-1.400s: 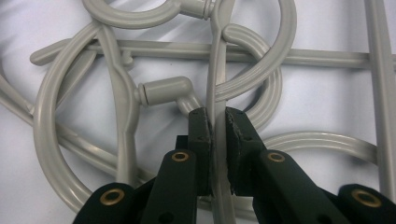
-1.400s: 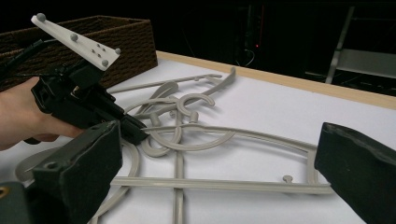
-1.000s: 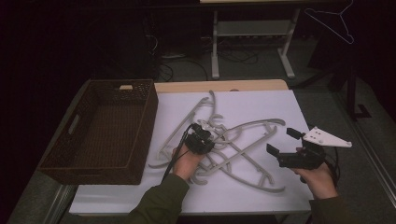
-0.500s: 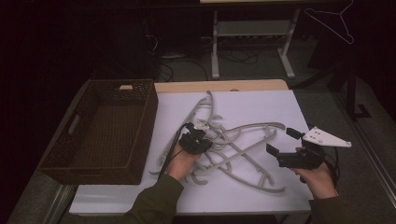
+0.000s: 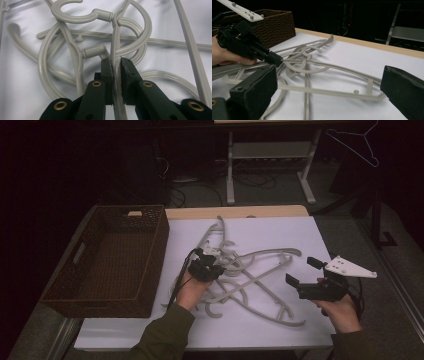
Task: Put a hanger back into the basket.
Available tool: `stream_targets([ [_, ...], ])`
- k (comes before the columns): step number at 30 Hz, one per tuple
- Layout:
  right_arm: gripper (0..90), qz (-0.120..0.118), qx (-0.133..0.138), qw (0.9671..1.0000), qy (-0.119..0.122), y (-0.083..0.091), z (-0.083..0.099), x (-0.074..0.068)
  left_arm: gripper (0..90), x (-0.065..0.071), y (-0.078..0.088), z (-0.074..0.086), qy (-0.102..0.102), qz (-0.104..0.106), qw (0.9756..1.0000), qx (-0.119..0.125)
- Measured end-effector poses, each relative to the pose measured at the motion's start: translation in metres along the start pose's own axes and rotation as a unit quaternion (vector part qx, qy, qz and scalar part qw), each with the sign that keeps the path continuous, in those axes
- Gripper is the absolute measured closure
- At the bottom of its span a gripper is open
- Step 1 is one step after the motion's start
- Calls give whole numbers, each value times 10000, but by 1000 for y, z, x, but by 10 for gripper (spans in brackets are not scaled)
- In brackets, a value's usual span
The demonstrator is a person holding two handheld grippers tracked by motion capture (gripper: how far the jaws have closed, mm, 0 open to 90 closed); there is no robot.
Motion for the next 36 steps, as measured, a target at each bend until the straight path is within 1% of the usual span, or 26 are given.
stream_targets([
  [5, 6, 22, 11, 10000, 12, 0, 0, 1, 820, -4, 3, -1, 21, -54, 10000, 64],
  [7, 7, 19, 14, 10000, 15, 0, 0, 1, 819, -5, 5, -1, -9, -58, 10000, 51],
  [9, 7, 10, 0, 10000, 16, 0, 0, 0, 820, -5, 6, -2, -58, -177, 9998, 112],
  [10, 7, 13, -7, 10000, 32, 0, 1, 1, 820, -6, 6, -2, -64, -201, 9997, 100],
  [11, 7, 14, -9, 10000, 24, 0, 1, 1, 819, -7, 7, -2, -47, -183, 9997, 124],
  [12, 7, 14, -9, 10000, 22, 0, 1, 1, 820, -7, 7, -2, 36, -175, 9997, 148],
  [13, 7, 12, -12, 10000, 24, 0, 1, 1, 819, -8, 9, -2, -3, -193, 9997, 166],
  [14, 7, 10, -12, 10000, 28, 0, 1, 1, 820, -8, 9, -3, 14, -185, 9997, 187],
  [16, 7, 3, -13, 10000, 27, -1, 1, 0, 820, -7, 13, -4, -90, -168, 9996, 196],
  [17, 7, -7, -27, 10000, 19, -1, 1, 0, 820, -6, 14, -6, -54, -166, 9995, 254],
  [19, 7, -9, -45, 10000, -6, -1, 1, -1, 819, -5, 18, -8, -134, -234, 9991, 322],
  [20, 7, -15, -42, 10000, 4, -2, 1, -1, 819, -4, 19, -9, -151, -234, 9990, 343],
  [21, 7, -15, -49, 10000, 9, -2, 2, -1, 819, -4, 20, -10, -185, -205, 9990, 346],
  [22, 7, -24, -59, 10000, 29, -3, 2, -1, 820, -5, 21, -10, -231, -193, 9991, 295],
  [23, 7, -30, -64, 10000, 34, -3, 2, -2, 820, -4, 21, -10, -203, -188, 9990, 340],
  [25, 8, -47, -85, 9999, 39, -5, 2, -3, 820, -5, 21, -8, -228, -224, 9990, 307],
  [28, 66, -139, -178, 9997, 68, -9, 1, -7, 820, -5, 22, -6, -214, -214, 9991, 301],
  [29, 145, -199, -256, 9995, 29, -15, -2, -9, 820, -5, 22, -6, -226, -216, 9991, 297],
  [30, 145, -199, -256, 9995, 29, -15, -2, -9, 820, -4, 22, -6, -246, -211, 9991, 283],
  [31, 182, -293, -332, 9990, 10, -19, -3, -11, 820, -4, 22, -5, -277, -205, 9991, 247],
  [32, 206, -363, -427, 9984, 19, -24, -5, -14, 820, -3, 21, -6, -250, -205, 9990, 297],
  [33, 250, -372, -499, 9981, 36, -30, -7, -16, 820, -2, 21, -5, -278, -208, 9990, 288],
  [34, 312, -464, -582, 9972, 27, -37, -9, -19, 820, -2, 21, -5, -307, -196, 9990, 268],
  [35, 352, -534, -650, 9964, 45, -44, -12, -21, 820, -3, 22, -5, -333, -190, 9990, 248],
  [36, 420, -559, -714, 9959, 44, -52, -14, -24, 820, -3, 22, -4, -341, -195, 9989, 249],
])
Point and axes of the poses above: each handheld gripper's, and its own axes: y roughly backward along the jaws, z roughly out of its underside, x roughly to its right, the point moved 4 cm from there along -y, roughly forward along the jaws
